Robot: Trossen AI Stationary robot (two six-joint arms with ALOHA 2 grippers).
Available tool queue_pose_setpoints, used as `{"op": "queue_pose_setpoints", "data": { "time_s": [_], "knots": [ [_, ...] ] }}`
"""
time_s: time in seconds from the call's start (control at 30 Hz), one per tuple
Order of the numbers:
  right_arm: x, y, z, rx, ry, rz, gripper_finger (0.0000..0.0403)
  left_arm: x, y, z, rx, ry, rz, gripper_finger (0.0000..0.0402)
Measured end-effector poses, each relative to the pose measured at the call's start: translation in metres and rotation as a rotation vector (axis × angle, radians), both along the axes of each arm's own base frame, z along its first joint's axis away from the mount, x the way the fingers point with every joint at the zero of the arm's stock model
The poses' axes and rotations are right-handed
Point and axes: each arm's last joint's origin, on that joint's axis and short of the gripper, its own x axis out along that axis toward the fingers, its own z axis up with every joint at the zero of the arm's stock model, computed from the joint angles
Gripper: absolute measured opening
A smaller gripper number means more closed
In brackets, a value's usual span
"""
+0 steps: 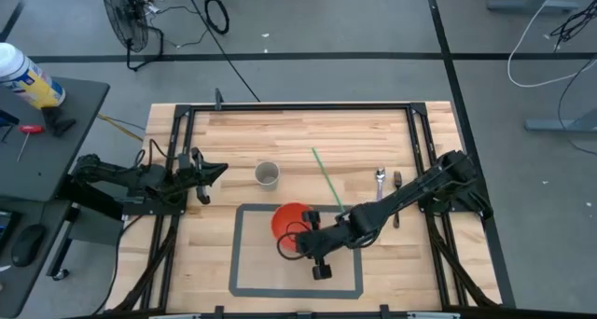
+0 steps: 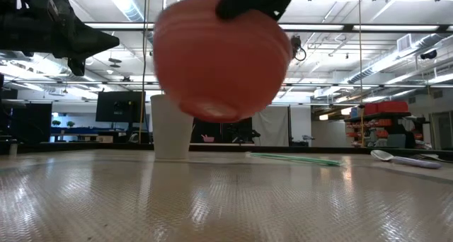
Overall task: Pick & Place Utensil
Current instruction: Put the orange bowl in the center of the transparent mat
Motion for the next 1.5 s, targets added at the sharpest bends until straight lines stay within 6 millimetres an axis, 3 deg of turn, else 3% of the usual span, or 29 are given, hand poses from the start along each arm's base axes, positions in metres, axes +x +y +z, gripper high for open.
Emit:
{"op": "queue_pose_setpoints", "data": {
  "time_s": [0.17, 0.3, 0.47, 0.83, 1.27, 1.5],
  "knots": [
    [0.005, 0.006, -0.009, 0.005, 0.022, 0.018, 0.0011, 0.0, 0.0, 0.0, -0.007, -0.002, -0.001, 0.0013],
    [0.018, 0.018, -0.004, -0.012, 0.007, 0.076, 0.0011, 0.0, 0.0, 0.0, -0.008, -0.004, 0.0, 0.0013],
    [0.031, 0.029, -0.01, -0.117, 0.115, 0.128, 0.0011, 0.0, 0.0, 0.0, -0.021, -0.008, -0.001, 0.0013],
    [0.02, 0.054, -0.028, -0.251, 0.187, 0.179, 0.0012, 0.0, 0.0, -0.001, -0.041, -0.007, -0.004, 0.0013],
    [0.017, 0.057, -0.048, -0.21, 0.162, 0.153, 0.0015, 0.001, -0.001, -0.001, -0.094, -0.028, -0.059, 0.0013],
    [0.017, 0.058, -0.048, -0.212, 0.159, 0.162, 0.005, 0.001, -0.002, -0.001, -0.098, -0.031, -0.078, 0.0013]
  ]
}}
